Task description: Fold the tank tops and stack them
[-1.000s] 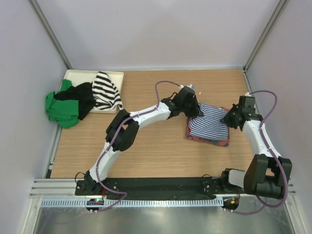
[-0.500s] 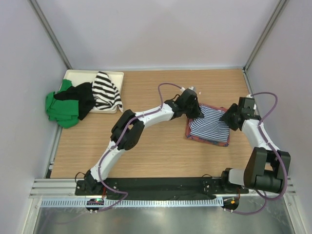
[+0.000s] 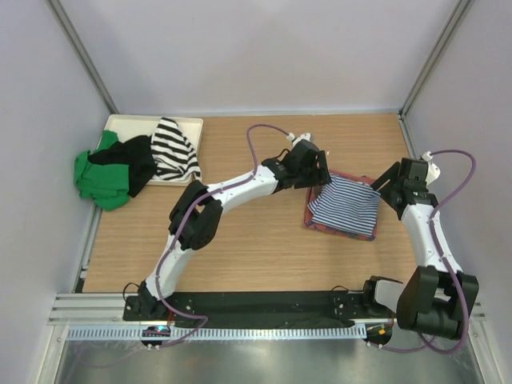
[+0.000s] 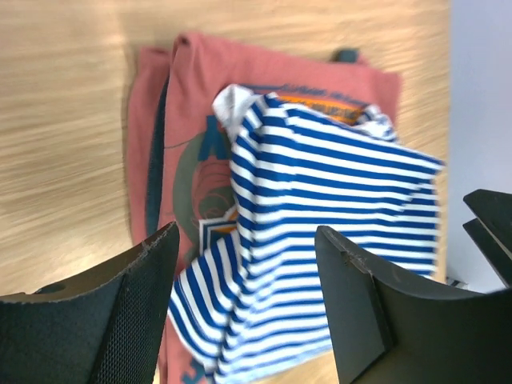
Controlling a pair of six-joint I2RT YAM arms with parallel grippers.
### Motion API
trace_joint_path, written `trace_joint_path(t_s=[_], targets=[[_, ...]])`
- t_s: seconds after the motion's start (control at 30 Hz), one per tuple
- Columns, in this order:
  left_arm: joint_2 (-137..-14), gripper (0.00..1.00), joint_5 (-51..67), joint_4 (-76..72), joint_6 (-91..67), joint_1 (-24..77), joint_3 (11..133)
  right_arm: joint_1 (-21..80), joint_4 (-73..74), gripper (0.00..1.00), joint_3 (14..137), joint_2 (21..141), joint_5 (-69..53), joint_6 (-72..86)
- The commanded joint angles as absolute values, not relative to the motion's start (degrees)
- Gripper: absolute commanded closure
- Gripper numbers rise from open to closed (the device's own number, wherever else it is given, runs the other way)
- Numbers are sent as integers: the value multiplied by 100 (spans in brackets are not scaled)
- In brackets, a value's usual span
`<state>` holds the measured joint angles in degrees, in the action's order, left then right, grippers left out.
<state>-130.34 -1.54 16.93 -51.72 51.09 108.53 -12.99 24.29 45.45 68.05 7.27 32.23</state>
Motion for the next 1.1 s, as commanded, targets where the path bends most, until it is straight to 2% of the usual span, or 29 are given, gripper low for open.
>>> trace_joint_path(t_s=[0.0, 0.07, 0.17, 0.2, 0.27, 0.37, 0.53, 0.67, 0.73, 0.83, 0.87, 0.9, 0.93, 1.0, 1.03, 1.07], targets=[[-12165, 31, -711, 1793, -4843, 5150, 10741, -1327, 2470, 26, 4808, 6188, 985, 3129], [-11998, 33, -729, 1741, -4834, 5159, 10627, -1327, 2461, 31, 4738, 5977, 792, 3068], [-11988, 43, -449, 1495, -4895, 5212, 10521, -1327, 2347, 53, 4536, 5897, 335, 3233], [-12084, 51, -318, 1381, -4930, 5229, 10573, -1327, 2294, 68, 4474, 5924, 125, 3287], [-12260, 61, -45, 1327, -5080, 5282, 10765, -1327, 2093, 84, 4264, 6073, 70, 3479], [-12717, 65, 139, 1222, -5282, 5396, 11011, -1327, 1899, 99, 4105, 6449, -185, 3594], [-13350, 71, 53, 1011, -5519, 5405, 11057, -1345, 1530, 99, 3876, 6969, 307, 3709], [-13403, 74, -149, 914, -5590, 5318, 10890, -1354, 1608, 99, 3911, 7224, 1149, 3656], [-13316, 74, -184, 940, -5494, 5300, 10890, -1354, 1670, 98, 3955, 7137, 1169, 3586], [-13149, 74, -351, 1186, -5248, 5300, 11056, -1354, 1714, 84, 4025, 6830, 1003, 3516], [-12957, 71, -378, 1291, -5186, 5300, 11091, -1354, 1731, 75, 4069, 6725, 880, 3437], [-12842, 68, -448, 1327, -5055, 5300, 11074, -1345, 1775, 72, 4095, 6628, 827, 3402], [-12501, 58, -483, 1345, -4984, 5309, 10918, -1345, 1845, 65, 4139, 6418, 765, 3288], [-12105, 49, -606, 1336, -4861, 5326, 10654, -1345, 1820, 60, 4140, 6206, 303, 3130], [-11902, 45, -746, 1319, -4739, 5335, 10330, -1345, 1785, 53, 4087, 5953, 125, 3085], [-11457, 38, -817, 1301, -4668, 5335, 10144, -1345, 1741, 49, 4035, 5828, -199, 3024]])
